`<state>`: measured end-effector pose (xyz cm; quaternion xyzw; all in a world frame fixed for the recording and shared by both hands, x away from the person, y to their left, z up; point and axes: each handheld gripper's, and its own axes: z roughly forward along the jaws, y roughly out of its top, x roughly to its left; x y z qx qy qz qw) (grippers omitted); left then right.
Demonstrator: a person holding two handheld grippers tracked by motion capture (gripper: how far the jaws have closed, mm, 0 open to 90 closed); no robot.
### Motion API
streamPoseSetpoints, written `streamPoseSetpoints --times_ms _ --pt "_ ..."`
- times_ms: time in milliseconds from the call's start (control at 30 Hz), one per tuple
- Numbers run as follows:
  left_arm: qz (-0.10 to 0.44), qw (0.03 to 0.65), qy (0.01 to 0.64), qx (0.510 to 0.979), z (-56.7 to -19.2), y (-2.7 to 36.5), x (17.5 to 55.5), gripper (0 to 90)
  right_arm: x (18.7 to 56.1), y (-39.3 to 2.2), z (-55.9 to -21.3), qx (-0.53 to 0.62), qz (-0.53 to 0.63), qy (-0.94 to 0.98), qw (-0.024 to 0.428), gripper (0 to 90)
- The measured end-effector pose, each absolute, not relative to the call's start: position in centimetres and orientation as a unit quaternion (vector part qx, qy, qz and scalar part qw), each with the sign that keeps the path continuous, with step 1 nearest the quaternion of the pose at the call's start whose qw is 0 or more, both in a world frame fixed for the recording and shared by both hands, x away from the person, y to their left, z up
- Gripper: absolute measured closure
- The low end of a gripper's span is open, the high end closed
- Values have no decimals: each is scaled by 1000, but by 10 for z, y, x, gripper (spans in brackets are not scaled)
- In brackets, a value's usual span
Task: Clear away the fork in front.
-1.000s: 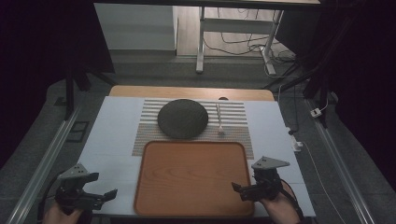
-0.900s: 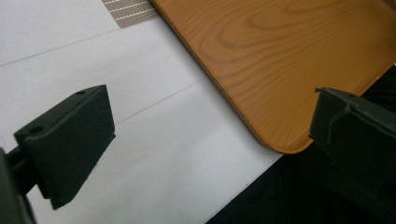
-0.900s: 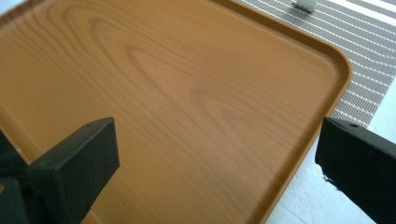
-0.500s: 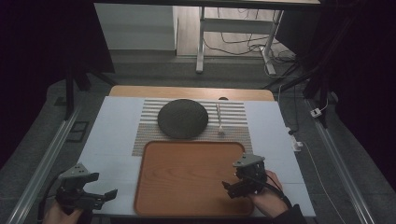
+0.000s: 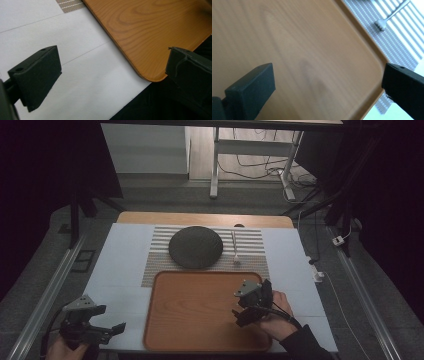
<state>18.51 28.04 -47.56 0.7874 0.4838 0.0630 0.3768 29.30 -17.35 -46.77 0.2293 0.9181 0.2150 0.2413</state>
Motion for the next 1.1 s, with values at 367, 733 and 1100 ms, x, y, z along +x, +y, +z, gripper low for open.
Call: streamPoseSetpoints --times_ms 367,733,1100 --pt "60 377 485 787 -476 281 186 0 322 -163 -469 218 189 921 263 0" --pt "57 376 486 787 -476 281 186 0 352 -159 -467 220 179 912 296 0" --pt "53 380 485 786 -476 282 186 0 388 -152 -470 213 158 909 322 3"
